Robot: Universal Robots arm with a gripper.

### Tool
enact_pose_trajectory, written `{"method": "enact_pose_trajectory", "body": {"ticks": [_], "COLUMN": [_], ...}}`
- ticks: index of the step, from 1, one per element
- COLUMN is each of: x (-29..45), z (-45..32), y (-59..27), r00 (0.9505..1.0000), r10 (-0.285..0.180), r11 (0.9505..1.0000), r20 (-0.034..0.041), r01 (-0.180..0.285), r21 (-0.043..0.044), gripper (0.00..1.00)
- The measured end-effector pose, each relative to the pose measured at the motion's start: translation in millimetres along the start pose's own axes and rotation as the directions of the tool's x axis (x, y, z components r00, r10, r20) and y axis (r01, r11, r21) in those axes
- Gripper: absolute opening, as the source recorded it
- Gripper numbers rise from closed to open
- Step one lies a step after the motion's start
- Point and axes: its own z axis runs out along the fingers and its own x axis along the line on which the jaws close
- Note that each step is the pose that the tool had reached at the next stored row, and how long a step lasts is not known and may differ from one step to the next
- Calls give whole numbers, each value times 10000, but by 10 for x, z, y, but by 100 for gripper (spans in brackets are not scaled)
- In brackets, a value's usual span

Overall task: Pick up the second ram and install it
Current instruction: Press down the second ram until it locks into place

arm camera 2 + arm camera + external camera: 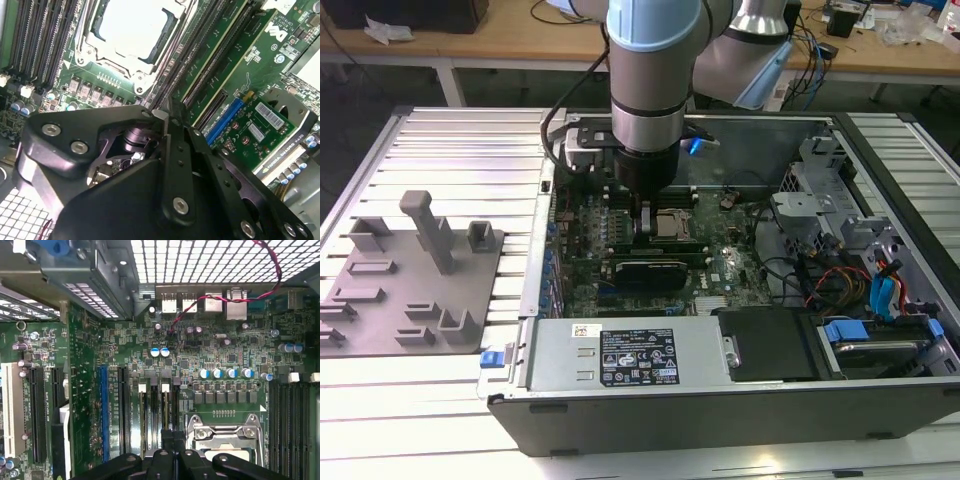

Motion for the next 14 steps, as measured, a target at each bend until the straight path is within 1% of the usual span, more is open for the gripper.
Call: {"method": "enact_pose_trajectory", "body": {"ticks": [1, 2, 4, 6, 7, 9, 10, 11, 12, 14], "x": [0, 1, 1, 0, 0, 0, 0, -2, -4, -6], "z": [-26, -94, -197, -340, -356, -357, -358, -355, -353, -351], "y": [-1, -1, -3, -6, -7, -8, -46, -113, -219, -299], "r00": [10000, 10000, 10000, 10000, 10000, 10000, 10000, 10000, 10000, 10000], "r10": [0, 0, 0, 1, 1, 0, 0, 2, 1, 0], "r11": [10000, 10000, 10000, 10000, 10000, 10000, 10000, 10000, 10000, 10000], "r20": [2, -17, -17, -18, -16, -17, -20, -18, -17, -17], "r01": [0, 0, 0, -1, -1, 0, 0, -2, -1, 0], "r21": [2, -13, -13, -13, -12, -12, -15, -13, -13, -13], "gripper": [8, 8, 8, 8, 8, 8, 8, 8, 8, 8]}}
